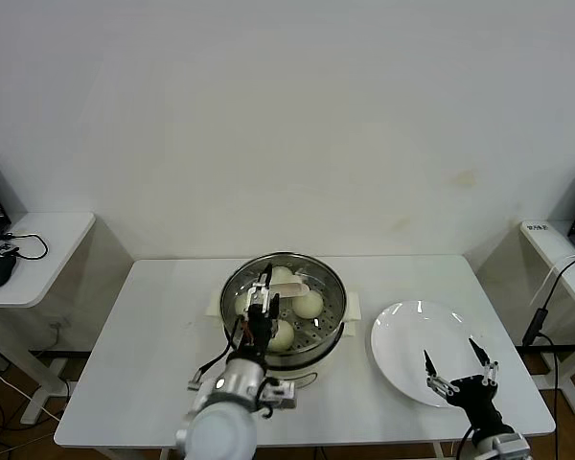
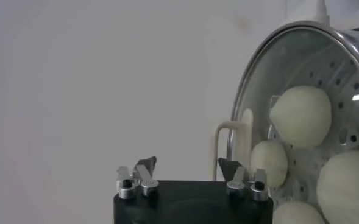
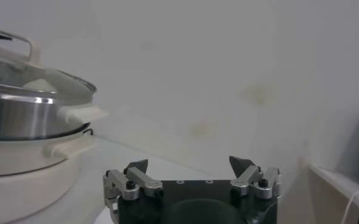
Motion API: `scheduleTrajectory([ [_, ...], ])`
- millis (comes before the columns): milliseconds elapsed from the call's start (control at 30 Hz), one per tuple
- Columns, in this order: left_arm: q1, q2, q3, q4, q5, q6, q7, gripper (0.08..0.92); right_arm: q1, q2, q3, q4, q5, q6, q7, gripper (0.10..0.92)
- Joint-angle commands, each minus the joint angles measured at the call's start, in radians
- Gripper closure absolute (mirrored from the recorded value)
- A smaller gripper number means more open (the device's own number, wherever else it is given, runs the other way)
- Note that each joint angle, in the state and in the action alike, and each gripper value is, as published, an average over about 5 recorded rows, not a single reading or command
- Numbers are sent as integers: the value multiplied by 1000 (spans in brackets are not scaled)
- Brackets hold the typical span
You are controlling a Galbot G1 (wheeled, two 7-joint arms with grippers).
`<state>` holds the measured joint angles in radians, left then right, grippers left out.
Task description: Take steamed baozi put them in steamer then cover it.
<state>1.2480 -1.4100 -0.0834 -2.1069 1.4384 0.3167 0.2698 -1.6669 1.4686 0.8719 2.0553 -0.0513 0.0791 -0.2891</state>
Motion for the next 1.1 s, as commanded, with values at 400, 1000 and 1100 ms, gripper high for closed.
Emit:
scheduleTrajectory([
  [400, 578, 134, -484, -184, -1593, -383, -417, 177, -84, -60, -77, -2, 64, -10, 12, 203],
  [1000, 723, 92, -508, -74, -1695, -545, -469, 177, -199, -111, -140, 31, 201, -35, 56, 203],
  [1100, 725, 89, -510, -77, -1682, -540, -473, 177, -200, -110, -143, 42, 211, -54, 65, 202],
])
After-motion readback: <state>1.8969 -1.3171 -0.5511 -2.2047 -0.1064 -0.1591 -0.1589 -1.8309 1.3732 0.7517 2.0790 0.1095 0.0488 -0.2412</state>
